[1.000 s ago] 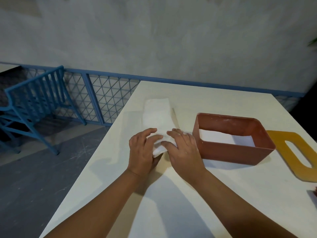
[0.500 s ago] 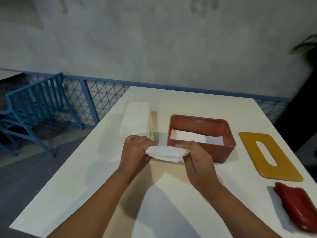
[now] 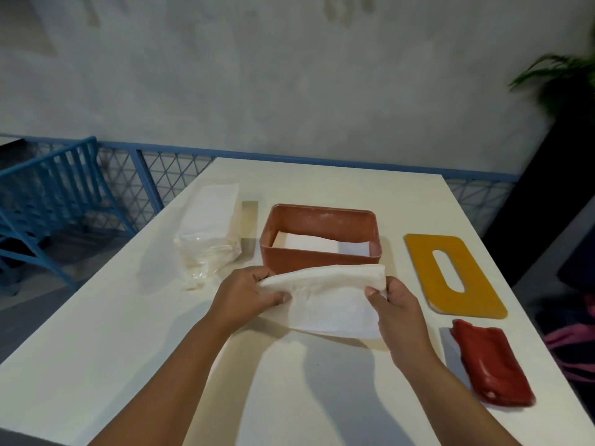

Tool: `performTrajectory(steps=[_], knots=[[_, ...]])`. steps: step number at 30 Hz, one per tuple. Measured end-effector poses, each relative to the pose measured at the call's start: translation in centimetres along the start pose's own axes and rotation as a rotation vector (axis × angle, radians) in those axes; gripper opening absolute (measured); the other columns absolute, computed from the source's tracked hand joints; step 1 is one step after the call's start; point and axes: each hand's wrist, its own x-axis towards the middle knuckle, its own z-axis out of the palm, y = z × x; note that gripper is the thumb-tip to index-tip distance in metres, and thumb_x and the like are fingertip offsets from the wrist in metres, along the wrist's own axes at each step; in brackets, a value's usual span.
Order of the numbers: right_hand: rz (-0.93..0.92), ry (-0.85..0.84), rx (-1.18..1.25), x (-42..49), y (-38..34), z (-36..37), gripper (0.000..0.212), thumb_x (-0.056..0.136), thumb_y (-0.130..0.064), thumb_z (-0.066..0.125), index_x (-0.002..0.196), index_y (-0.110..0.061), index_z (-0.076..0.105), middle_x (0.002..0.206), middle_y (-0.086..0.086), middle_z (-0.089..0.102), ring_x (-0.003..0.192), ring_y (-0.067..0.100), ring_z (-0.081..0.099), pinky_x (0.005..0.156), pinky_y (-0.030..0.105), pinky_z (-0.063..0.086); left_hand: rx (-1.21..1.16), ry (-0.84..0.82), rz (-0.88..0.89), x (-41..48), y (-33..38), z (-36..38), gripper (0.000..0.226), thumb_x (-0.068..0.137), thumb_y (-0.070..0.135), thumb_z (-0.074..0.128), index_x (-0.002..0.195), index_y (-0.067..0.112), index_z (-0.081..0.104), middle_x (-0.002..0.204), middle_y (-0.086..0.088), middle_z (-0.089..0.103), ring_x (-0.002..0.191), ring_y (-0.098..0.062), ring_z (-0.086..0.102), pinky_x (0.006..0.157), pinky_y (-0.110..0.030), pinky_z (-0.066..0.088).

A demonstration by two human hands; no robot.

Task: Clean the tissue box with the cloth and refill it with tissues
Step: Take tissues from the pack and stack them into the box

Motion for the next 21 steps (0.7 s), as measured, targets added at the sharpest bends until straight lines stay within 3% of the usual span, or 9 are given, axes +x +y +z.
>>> performTrajectory(steps=[3,6,9,11,14,17,21], knots=[[0.084,0.011,0.025,0.4,1.1,-1.0,0.012,0.095,-0.019,0.054,0.102,-0.028,0.058,0.104,-0.005,0.066,0.100,0.016,0.060,0.089,0.033,0.049,-0.228,0.018,-0.067,-0.3,0.4,0.9,0.014,0.071,0.016,0.080,0.078,0.022,0.068,0.078,0.007,0.069,0.072,-0.011,0.064,0.061,-0.021,0.048],[0.146,-0.020,0.031,0.6,1.9,-1.7,0.016,0.094,-0.019,0.055,0.109,-0.022,0.059,0.107,-0.001,0.066,0.104,0.021,0.060,0.090,0.035,0.049,-0.419,0.095,-0.110,-0.5,0.8,1.6,0.020,0.076,0.013,0.074,0.094,0.016,0.065,0.089,0.004,0.069,0.081,-0.016,0.065,0.059,-0.014,0.050],[0.182,-0.094,0.027,0.5,2.1,-1.9,0.023,0.091,-0.022,0.059,0.114,-0.023,0.058,0.110,-0.003,0.067,0.104,0.019,0.061,0.095,0.040,0.049,-0.502,0.155,-0.164,-0.8,0.9,2.4,0.026,0.083,0.020,0.068,0.108,0.013,0.062,0.101,-0.002,0.069,0.095,-0.023,0.065,0.077,-0.028,0.052],[0.152,-0.123,0.001,0.4,2.0,-1.7,0.027,0.090,-0.027,0.061,0.117,-0.025,0.056,0.110,-0.006,0.066,0.101,0.014,0.061,0.088,0.034,0.051,-0.476,0.157,-0.178,-1.2,1.0,3.0,0.031,0.082,0.025,0.069,0.111,0.015,0.060,0.106,-0.001,0.068,0.099,-0.022,0.064,0.086,-0.035,0.051],[0.059,-0.111,-0.032,0.1,1.7,-1.5,0.029,0.088,-0.029,0.063,0.116,-0.026,0.054,0.106,-0.009,0.065,0.095,0.010,0.062,0.075,0.019,0.052,-0.420,0.150,-0.177,-1.7,1.3,3.6,0.036,0.076,0.024,0.075,0.108,0.018,0.060,0.100,0.003,0.067,0.091,-0.015,0.063,0.075,-0.027,0.053],[-0.020,-0.105,-0.012,-0.1,1.5,-1.4,0.030,0.088,-0.023,0.063,0.115,-0.028,0.053,0.104,-0.012,0.063,0.095,0.007,0.061,0.066,0.008,0.051,-0.500,0.200,-0.175,-1.9,1.4,3.3,0.025,0.074,0.016,0.076,0.095,0.018,0.063,0.090,0.003,0.068,0.081,-0.013,0.064,0.059,-0.015,0.049],[-0.040,-0.094,-0.002,-0.1,1.9,-1.1,0.030,0.086,-0.017,0.066,0.111,-0.027,0.054,0.102,-0.009,0.064,0.096,0.009,0.062,0.073,0.014,0.052,-0.562,0.156,-0.122,-1.9,0.8,2.5,0.024,0.072,0.012,0.079,0.087,0.019,0.062,0.082,0.002,0.068,0.077,-0.015,0.063,0.060,-0.018,0.050]])
